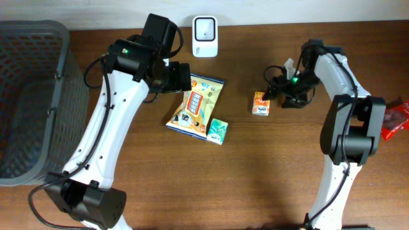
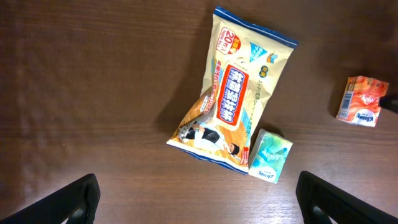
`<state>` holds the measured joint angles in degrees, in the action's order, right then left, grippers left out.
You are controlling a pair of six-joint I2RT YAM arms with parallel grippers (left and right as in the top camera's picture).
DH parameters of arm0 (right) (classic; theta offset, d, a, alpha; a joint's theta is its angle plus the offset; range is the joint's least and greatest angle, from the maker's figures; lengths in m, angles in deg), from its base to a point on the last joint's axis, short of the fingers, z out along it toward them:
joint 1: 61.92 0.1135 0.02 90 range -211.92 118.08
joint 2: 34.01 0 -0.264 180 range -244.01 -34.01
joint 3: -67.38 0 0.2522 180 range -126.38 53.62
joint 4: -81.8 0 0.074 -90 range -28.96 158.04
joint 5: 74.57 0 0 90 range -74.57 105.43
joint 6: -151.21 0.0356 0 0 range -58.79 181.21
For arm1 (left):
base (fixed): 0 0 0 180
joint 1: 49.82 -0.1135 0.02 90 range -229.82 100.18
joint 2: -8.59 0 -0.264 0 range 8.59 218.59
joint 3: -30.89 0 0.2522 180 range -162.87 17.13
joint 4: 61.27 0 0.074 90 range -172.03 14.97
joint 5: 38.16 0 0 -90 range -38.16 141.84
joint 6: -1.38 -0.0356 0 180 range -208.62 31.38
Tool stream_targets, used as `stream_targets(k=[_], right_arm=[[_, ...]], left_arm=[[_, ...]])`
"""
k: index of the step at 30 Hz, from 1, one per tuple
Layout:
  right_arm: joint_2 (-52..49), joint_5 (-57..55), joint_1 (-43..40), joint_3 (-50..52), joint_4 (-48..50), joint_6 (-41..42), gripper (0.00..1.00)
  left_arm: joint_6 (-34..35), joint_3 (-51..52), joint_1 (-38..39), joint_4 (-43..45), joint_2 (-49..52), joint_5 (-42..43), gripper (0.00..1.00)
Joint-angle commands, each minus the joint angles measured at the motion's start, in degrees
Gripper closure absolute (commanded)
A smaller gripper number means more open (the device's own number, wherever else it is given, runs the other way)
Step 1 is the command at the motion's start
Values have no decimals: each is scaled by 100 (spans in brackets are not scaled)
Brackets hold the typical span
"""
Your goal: Scan the item barcode
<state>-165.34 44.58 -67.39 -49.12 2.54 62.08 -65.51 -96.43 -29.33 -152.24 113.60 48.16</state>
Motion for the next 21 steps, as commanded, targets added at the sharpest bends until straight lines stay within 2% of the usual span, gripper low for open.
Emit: stream_targets(k=[1, 4, 5, 6, 9, 12, 14, 15, 17, 18, 21], right_arm=[[44, 348, 20, 358, 291, 52, 35], [44, 389, 28, 684, 645, 280, 38], [44, 400, 33, 774, 739, 282, 45], [44, 479, 37, 828, 785, 280, 60], [44, 645, 166, 890, 868, 282, 96], [46, 643, 509, 671, 942, 291, 96], [46, 457, 671, 166, 942, 621, 96], [46, -7, 813, -452, 944, 935, 96], [46, -946, 1058, -1357, 1091, 1043, 96], [46, -1827, 1296, -1989, 1423, 1038, 96], [46, -3145, 1703, -2406, 2540, 798, 96]], left_arm=[[-92, -7, -15, -4, 39, -66, 1], [-90, -7, -15, -2, 39, -66, 1], [-92, -7, -15, -2, 39, -66, 1], [-90, -7, -15, -4, 39, -66, 1], [-92, -7, -15, -4, 39, -66, 1], [-90, -7, -15, -4, 39, -66, 1], [-90, -7, -15, -4, 39, -66, 1], [-92, -7, -15, -4, 39, -66, 1], [-92, -7, -15, -2, 39, -66, 1], [-92, -7, -15, -4, 39, -66, 1], [-90, -7, -15, -4, 39, -66, 1]])
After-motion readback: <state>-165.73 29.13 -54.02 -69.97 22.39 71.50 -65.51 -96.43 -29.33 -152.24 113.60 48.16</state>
